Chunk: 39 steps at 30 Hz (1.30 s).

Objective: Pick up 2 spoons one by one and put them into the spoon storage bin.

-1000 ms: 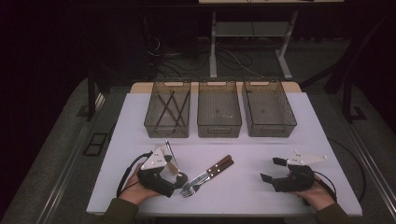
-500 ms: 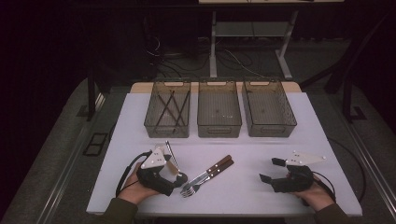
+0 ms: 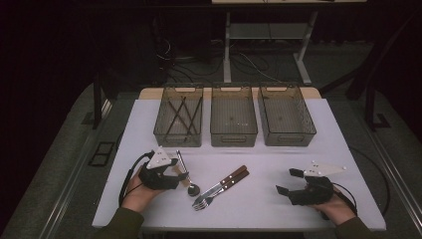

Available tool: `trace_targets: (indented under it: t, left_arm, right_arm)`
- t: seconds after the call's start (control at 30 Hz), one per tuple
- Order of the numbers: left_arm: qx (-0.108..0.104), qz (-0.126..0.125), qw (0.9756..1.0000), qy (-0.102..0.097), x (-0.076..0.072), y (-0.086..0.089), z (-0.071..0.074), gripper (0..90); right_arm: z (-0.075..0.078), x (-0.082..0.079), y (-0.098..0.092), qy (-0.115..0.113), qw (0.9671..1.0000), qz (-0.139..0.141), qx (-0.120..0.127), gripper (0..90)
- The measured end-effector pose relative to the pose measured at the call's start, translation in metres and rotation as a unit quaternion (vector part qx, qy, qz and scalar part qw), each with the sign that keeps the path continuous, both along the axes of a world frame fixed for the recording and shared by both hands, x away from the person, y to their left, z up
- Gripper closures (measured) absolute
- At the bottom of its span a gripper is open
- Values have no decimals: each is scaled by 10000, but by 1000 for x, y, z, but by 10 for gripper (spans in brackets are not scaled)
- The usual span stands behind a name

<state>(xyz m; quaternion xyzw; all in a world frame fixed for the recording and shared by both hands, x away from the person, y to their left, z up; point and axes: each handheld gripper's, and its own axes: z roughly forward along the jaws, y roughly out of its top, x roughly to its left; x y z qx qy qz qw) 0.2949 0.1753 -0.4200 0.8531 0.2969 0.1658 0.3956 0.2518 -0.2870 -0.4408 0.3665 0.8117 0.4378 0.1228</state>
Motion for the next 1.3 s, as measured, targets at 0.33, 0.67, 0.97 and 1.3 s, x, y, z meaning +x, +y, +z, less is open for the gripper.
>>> trace_targets:
  t: [0.33, 0.67, 0.97, 1.3]
  left_arm:
    - [376, 358, 9983, 255, 29, 5, -5, 872]
    - [439, 350, 9978, 355, 33, 4, -3, 899]
    - [838, 330, 9946, 509, 45, -4, -13, 900]
    - [1075, 377, 9915, 624, 46, -6, -17, 900]
  right_arm:
    - [-1, 1, 1, 13, 10000, -13, -37, 186]
    - [-1, 1, -1, 12, 10000, -64, -53, 186]
    - [-1, 1, -1, 10, 10000, -70, -59, 186]
    - [-1, 1, 0, 16, 10000, -61, -76, 186]
